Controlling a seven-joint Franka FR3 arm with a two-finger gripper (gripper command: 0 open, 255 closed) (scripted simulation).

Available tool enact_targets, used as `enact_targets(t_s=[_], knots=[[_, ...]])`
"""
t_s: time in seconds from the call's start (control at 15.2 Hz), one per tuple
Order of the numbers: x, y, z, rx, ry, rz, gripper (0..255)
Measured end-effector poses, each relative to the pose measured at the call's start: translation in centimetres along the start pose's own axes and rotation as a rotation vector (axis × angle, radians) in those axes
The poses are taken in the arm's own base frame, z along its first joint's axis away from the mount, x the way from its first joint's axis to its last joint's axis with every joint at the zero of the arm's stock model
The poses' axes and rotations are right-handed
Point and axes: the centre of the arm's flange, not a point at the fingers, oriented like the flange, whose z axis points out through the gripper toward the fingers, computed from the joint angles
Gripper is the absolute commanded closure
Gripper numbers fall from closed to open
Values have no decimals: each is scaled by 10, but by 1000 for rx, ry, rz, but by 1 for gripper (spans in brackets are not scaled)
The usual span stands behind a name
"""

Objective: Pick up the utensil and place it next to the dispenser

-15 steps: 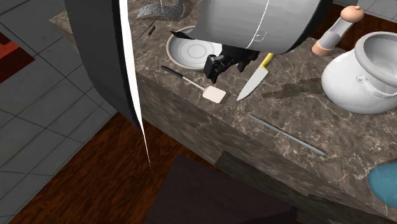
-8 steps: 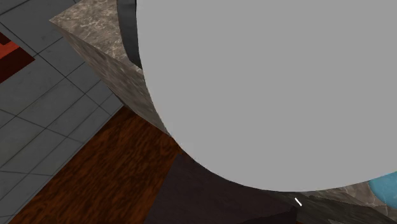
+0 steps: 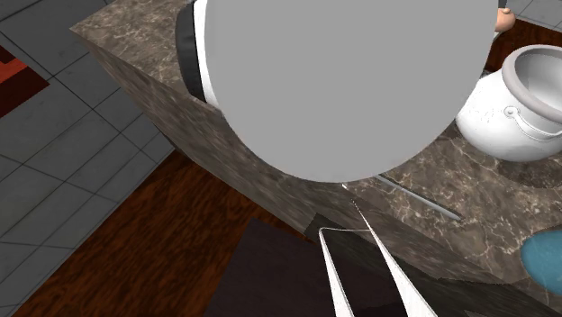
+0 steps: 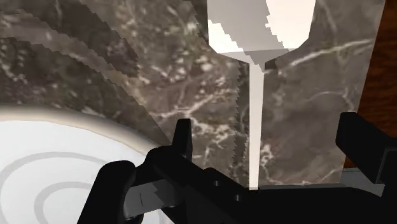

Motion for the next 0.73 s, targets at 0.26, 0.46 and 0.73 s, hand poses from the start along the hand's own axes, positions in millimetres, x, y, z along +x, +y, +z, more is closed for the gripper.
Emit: enact_targets(t_s=[0.26, 0.46, 0.73], knots=[[0, -1, 21, 0, 0, -2, 0], [0, -1, 24, 0, 0, -2, 0], [0, -1, 25, 0, 0, -2, 255]])
